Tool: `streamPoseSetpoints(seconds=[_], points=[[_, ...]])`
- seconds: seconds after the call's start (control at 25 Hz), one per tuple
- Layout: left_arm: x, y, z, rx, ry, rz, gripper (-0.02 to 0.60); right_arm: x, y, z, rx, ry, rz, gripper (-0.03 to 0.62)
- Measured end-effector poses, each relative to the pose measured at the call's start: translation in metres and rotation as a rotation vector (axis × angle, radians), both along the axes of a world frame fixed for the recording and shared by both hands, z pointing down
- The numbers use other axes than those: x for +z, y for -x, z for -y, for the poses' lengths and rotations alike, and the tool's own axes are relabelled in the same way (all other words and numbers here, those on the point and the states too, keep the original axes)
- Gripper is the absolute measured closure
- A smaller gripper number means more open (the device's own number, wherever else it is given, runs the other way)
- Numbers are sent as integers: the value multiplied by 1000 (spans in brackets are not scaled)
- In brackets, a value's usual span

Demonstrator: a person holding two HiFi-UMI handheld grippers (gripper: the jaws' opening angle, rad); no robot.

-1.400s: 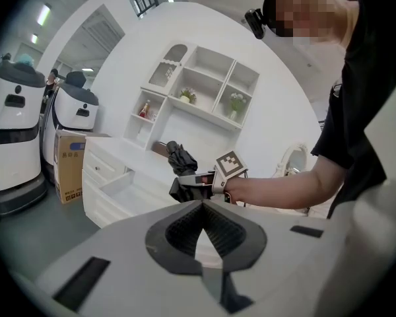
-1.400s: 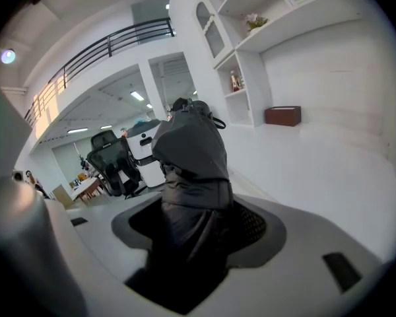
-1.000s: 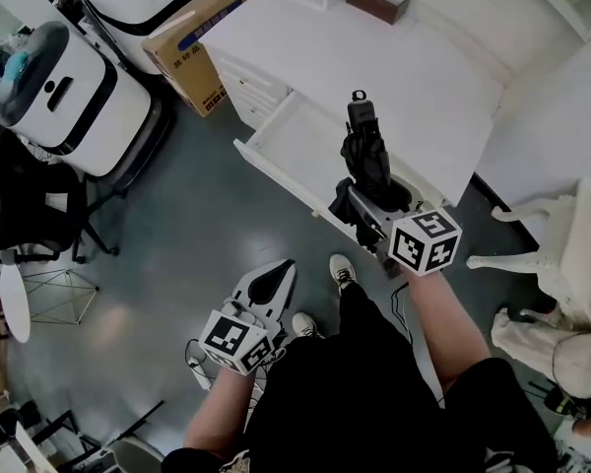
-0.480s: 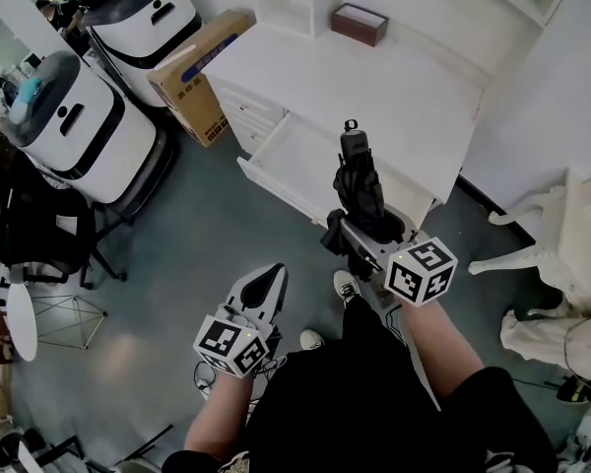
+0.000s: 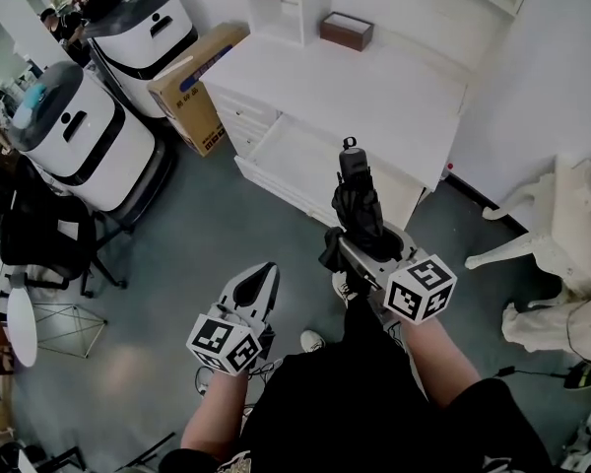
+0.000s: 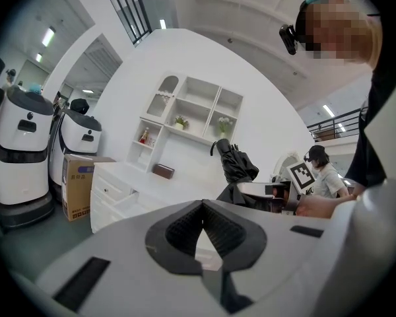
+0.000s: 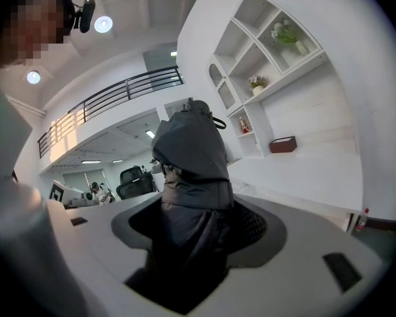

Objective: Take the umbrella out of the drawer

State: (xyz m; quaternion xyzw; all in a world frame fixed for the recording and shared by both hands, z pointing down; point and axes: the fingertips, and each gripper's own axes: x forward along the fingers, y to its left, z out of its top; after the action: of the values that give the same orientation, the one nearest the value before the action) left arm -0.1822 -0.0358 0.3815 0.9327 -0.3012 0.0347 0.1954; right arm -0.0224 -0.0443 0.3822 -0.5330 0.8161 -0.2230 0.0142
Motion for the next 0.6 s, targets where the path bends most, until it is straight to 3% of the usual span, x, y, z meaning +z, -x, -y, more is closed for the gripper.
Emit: streamPoseSetpoints(seconds=[0.24, 0.6], points=[[-1, -12, -26, 11, 4, 5, 577, -1, -2, -41, -10, 3, 12, 318], [-3, -64, -60, -38, 12, -10, 577, 1, -37, -84, -103, 21, 8, 316]])
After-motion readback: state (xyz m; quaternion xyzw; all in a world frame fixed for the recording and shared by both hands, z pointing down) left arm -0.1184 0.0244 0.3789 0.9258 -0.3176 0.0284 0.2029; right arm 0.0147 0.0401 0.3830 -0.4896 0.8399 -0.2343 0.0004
